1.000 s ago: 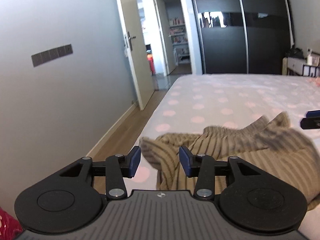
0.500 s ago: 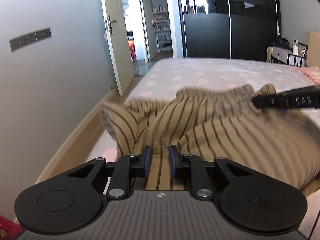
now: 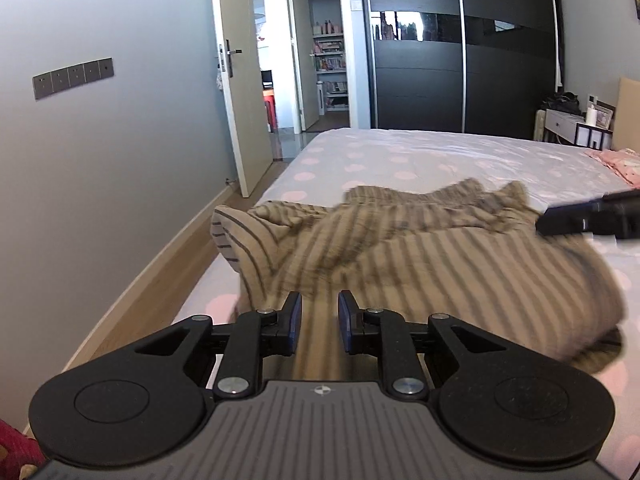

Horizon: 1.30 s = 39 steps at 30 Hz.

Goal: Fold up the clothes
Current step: 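Lower the trousers onto the folded clothes stack and open both tools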

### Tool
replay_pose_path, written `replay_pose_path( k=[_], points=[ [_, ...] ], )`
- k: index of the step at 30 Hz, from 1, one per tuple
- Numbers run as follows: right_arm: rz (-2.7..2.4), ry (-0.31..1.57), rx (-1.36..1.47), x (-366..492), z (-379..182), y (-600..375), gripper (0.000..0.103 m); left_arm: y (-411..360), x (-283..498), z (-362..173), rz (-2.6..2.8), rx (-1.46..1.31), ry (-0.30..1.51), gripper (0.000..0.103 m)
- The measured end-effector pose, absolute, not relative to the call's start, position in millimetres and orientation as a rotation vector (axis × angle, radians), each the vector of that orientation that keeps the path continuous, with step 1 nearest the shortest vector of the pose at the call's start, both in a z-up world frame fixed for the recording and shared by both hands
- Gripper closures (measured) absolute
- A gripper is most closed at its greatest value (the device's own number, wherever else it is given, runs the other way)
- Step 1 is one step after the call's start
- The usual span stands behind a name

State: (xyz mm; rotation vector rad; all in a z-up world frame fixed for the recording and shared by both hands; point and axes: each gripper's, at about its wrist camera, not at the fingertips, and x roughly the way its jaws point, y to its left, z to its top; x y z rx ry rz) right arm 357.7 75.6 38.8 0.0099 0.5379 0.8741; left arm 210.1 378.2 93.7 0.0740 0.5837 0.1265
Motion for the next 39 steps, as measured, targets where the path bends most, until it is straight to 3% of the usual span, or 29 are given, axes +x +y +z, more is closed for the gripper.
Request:
replay_pose_path(
  k=[8, 14, 16, 18, 25, 29, 34, 36, 39],
  points=[
    [0.828, 0.548, -0.149, 303, 13, 64, 0.073, 347, 201, 69, 0.213, 0.125, 0.719, 0.085],
    [0.805, 0.567, -0.131, 287, 26, 32, 0.069, 338, 171, 98, 0.246, 0.098, 0.677, 0.078],
    [0.798, 0.554, -0.139, 276, 36, 12, 0.065, 328, 158, 114, 0.244, 0.105, 0.652, 0.073],
    [0.801, 0.540, -0.132, 264, 45, -12, 0.059, 311, 144, 130, 0.226, 0.116, 0.611, 0.059],
    [0.762, 0.481, -0.181, 216, 72, -100, 0.047, 212, 118, 173, 0.092, 0.200, 0.521, 0.048],
    [0.710, 0.406, -0.181, 183, 88, -152, 0.031, 146, 106, 198, -0.003, 0.240, 0.447, 0.032],
    [0.646, 0.330, -0.175, 140, 103, -208, 0.022, 78, 94, 218, -0.112, 0.183, 0.426, 0.028],
    [0.606, 0.306, -0.161, 123, 105, -228, 0.013, 56, 87, 218, -0.147, 0.158, 0.418, 0.028],
    [0.534, 0.315, -0.127, 106, 91, -246, 0.011, 30, 78, 206, -0.139, 0.133, 0.394, 0.026]
  ],
)
